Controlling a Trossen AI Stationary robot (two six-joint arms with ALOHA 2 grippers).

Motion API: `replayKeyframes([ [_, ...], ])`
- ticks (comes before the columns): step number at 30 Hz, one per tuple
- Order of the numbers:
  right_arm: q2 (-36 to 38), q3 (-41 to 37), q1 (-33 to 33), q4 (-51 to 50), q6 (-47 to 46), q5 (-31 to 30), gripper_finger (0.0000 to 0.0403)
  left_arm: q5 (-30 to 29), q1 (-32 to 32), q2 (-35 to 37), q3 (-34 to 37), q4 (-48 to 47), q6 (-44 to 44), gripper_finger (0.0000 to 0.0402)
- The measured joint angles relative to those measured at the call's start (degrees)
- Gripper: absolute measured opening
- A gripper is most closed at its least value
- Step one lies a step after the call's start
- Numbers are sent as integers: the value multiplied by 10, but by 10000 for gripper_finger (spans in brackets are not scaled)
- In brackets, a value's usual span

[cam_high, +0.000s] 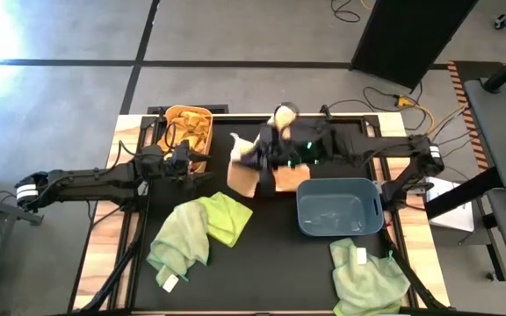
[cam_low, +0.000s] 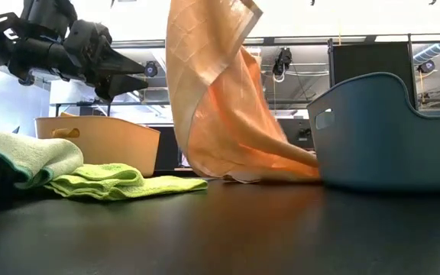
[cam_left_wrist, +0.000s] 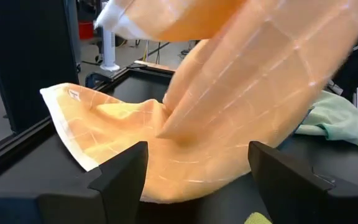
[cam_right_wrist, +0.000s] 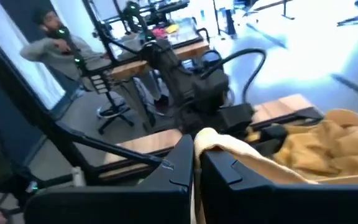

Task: Sort towels by color in basket
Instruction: Put the light yellow microfiber cloth into the yellow bin

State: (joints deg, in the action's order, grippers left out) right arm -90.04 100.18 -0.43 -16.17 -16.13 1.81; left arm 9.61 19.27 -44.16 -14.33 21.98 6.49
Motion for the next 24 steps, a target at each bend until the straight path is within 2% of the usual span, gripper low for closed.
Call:
replayKeyframes([
  [3, -15, 0, -29, -18, 22, 14, 9, 0, 0, 0, 0, 0, -9, 263],
  [9, -52, -2, -54, -213, 30, 7, 9, 0, 0, 0, 0, -1, -11, 263],
  [12, -65, -1, -53, -328, 9, -66, 9, 0, 0, 0, 0, 0, -11, 263],
  [16, -93, -1, -42, -475, -31, -235, 13, 0, 0, 0, 0, 10, -10, 263],
  [19, -114, -1, -20, -523, -63, -355, 13, 0, 0, -1, 0, 16, -1, 263],
  [21, -132, -1, 0, -522, -69, -390, 15, 6, -2, -5, 0, 17, 10, 263],
  [24, -169, -1, 25, -506, -66, -362, 28, 64, -6, -25, 0, 17, 14, 263],
])
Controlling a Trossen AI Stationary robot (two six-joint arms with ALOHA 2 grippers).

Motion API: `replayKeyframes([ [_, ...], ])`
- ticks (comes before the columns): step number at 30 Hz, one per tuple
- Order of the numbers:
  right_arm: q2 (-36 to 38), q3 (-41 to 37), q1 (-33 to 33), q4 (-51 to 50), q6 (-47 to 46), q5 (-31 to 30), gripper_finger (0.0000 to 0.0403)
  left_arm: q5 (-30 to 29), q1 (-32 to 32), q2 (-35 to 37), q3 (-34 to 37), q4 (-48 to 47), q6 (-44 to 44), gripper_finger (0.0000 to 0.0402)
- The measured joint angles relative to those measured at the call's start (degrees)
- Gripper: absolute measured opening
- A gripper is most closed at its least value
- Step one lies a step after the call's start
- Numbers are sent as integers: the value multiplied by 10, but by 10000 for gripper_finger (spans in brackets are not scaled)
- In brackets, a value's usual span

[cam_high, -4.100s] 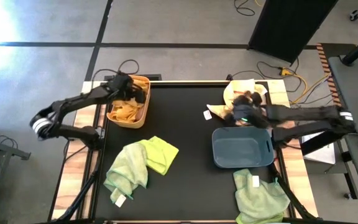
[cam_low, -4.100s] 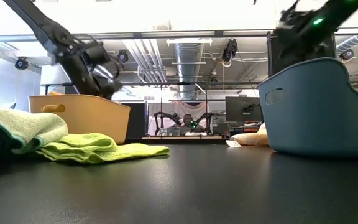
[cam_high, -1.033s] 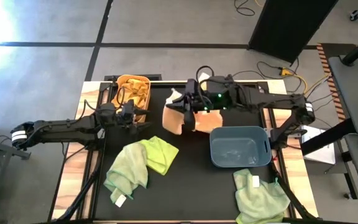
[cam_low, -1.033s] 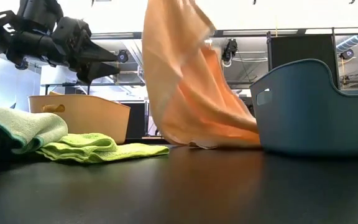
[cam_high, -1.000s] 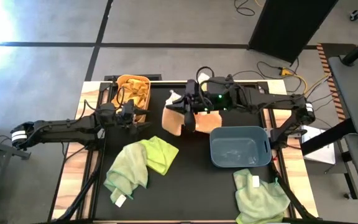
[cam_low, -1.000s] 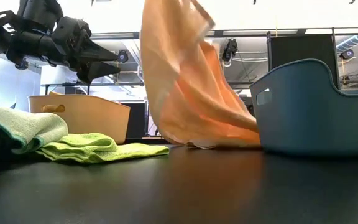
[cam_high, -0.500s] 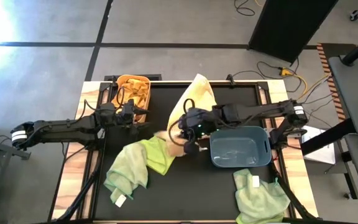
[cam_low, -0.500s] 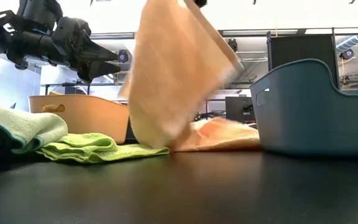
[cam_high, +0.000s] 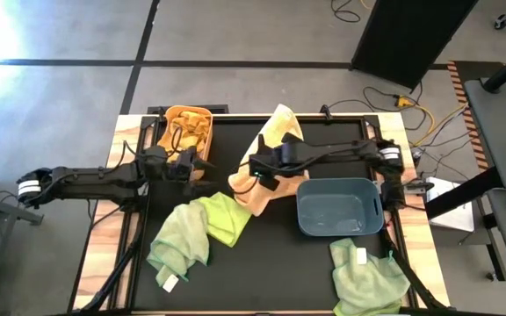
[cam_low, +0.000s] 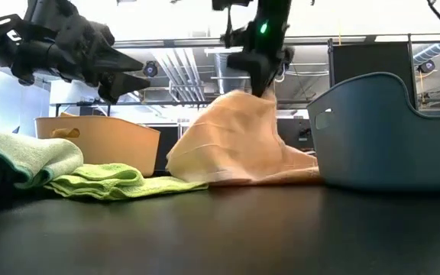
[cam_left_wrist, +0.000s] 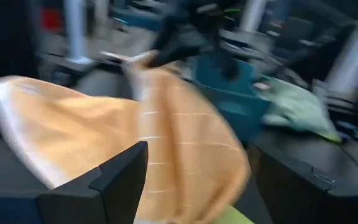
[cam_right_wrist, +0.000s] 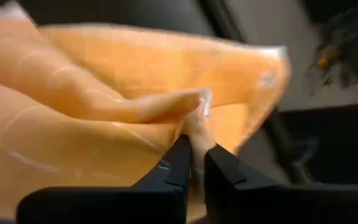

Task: Sort towels by color in basket
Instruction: Put the light yellow microfiber cloth into the yellow bin

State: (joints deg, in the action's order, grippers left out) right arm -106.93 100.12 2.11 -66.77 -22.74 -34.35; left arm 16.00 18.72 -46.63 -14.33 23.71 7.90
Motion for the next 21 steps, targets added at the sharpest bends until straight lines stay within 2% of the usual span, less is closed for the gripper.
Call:
replayKeyframes([
  [3, -41, 0, 19, 6, 5, 45, 59, 31, -6, -25, 0, 31, -4, 263],
  [6, -81, 0, 31, 6, 24, 49, 105, 31, -12, -54, 0, 63, -4, 263],
  [10, -100, 0, 36, -13, 37, 54, 166, 50, -21, -97, -20, 40, -3, 263],
  [14, -64, 3, 32, -51, 38, 37, 216, 45, -23, -149, -71, 10, -13, 263],
  [21, 73, 2, -4, -62, -12, 28, 270, 45, -36, -265, -177, -9, -41, 263],
])
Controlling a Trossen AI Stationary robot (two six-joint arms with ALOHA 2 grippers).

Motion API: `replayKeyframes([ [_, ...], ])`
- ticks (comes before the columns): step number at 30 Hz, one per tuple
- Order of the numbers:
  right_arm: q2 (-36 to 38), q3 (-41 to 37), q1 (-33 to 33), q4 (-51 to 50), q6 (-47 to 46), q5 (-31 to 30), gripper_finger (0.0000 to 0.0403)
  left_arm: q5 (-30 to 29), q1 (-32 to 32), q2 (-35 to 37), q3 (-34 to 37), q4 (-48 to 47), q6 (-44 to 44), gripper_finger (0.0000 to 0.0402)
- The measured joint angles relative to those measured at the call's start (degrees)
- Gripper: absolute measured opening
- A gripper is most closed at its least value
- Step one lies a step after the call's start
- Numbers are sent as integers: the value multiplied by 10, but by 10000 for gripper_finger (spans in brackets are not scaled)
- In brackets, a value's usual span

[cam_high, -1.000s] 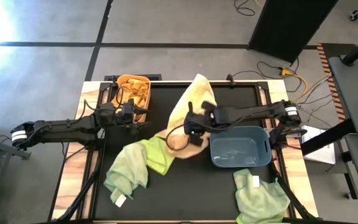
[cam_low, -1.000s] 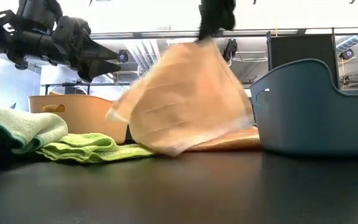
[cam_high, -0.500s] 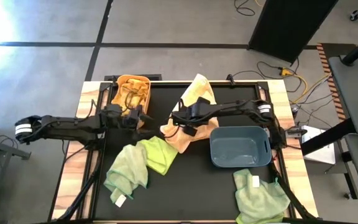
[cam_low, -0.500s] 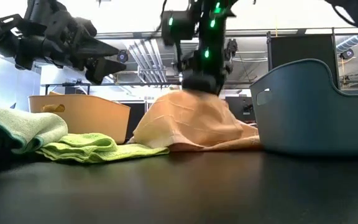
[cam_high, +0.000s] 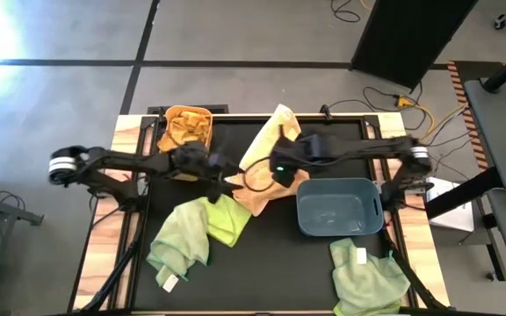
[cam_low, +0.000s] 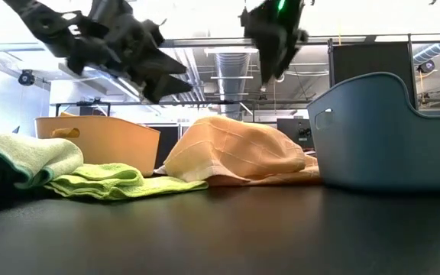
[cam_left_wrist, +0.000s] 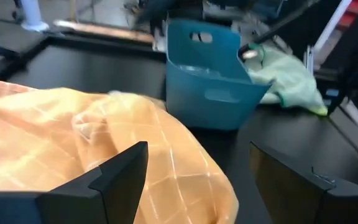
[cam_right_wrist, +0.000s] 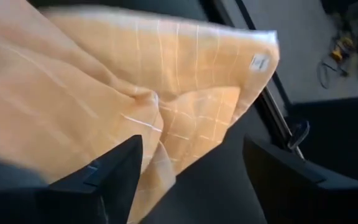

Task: Sort towels by color in basket
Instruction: Put the light yellow microfiber cloth into the yellow bin

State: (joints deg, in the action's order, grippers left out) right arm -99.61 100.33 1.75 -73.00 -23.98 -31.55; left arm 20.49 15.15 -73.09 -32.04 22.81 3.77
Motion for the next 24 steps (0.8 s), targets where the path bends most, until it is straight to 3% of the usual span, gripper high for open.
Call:
replayKeyframes([
  [2, 38, -2, -19, 1, -23, -1, 279, -6, -12, -41, -21, -3, -12, 263],
  [7, 103, -10, -73, 4, -59, -32, 293, -115, -40, -139, -86, 0, -25, 263],
  [10, 124, -18, -103, 7, -65, -40, 298, -135, -46, -188, -122, -2, -33, 263],
  [16, 136, -40, -140, 15, -70, -40, 301, -139, -44, -277, -191, -31, -11, 263],
  [24, 116, -47, -158, 17, -79, -41, 285, -244, -31, -406, -304, -130, -12, 263],
])
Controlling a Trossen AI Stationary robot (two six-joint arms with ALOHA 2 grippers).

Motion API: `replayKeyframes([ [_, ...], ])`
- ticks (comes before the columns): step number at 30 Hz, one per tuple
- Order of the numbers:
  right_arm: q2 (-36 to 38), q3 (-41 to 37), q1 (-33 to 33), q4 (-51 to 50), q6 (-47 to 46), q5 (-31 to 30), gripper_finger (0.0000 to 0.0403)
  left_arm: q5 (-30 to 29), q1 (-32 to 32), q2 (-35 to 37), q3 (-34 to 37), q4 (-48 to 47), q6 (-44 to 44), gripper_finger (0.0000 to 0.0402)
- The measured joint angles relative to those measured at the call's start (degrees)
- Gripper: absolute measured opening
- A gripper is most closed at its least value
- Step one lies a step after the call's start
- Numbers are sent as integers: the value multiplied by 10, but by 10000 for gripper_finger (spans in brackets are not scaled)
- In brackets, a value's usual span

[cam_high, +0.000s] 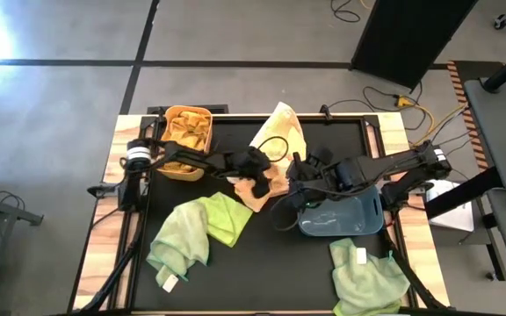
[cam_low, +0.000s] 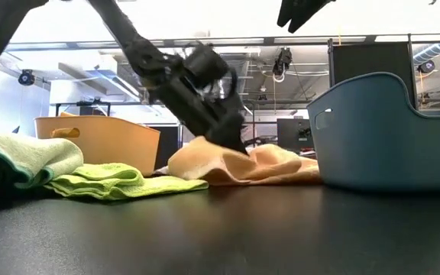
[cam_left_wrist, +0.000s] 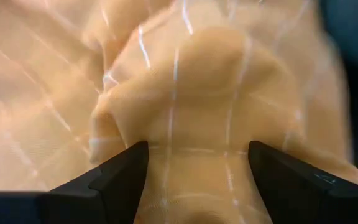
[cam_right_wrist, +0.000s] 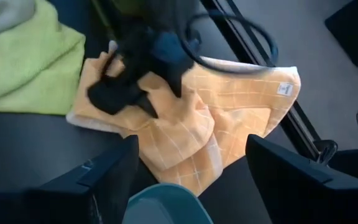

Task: Sort towels by color in basket
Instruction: Put the light yellow microfiber cloth into the yellow bin

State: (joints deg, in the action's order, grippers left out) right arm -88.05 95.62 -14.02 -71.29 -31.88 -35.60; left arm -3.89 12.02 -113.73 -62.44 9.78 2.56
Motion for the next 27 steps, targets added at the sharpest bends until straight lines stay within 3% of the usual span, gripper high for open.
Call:
replayKeyframes([
  [5, -2, 0, -1, -4, 10, 0, 276, -9, 5, -60, -54, -36, 10, 255],
  [8, 0, 0, -1, -5, 10, 0, 271, -30, 4, -91, -78, -58, 17, 226],
  [11, 3, 0, -4, -5, 11, 0, 265, -44, 4, -108, -92, -71, 18, 168],
  [16, 6, 0, -12, -13, 14, 0, 256, -74, 0, -103, -86, -71, 16, 28],
  [22, 6, -4, -27, -44, -2, 0, 246, -115, -19, -32, -66, -142, 6, 18],
  [27, 8, -17, -46, -65, -13, 0, 239, -175, -60, 97, -41, -181, -12, 15],
])
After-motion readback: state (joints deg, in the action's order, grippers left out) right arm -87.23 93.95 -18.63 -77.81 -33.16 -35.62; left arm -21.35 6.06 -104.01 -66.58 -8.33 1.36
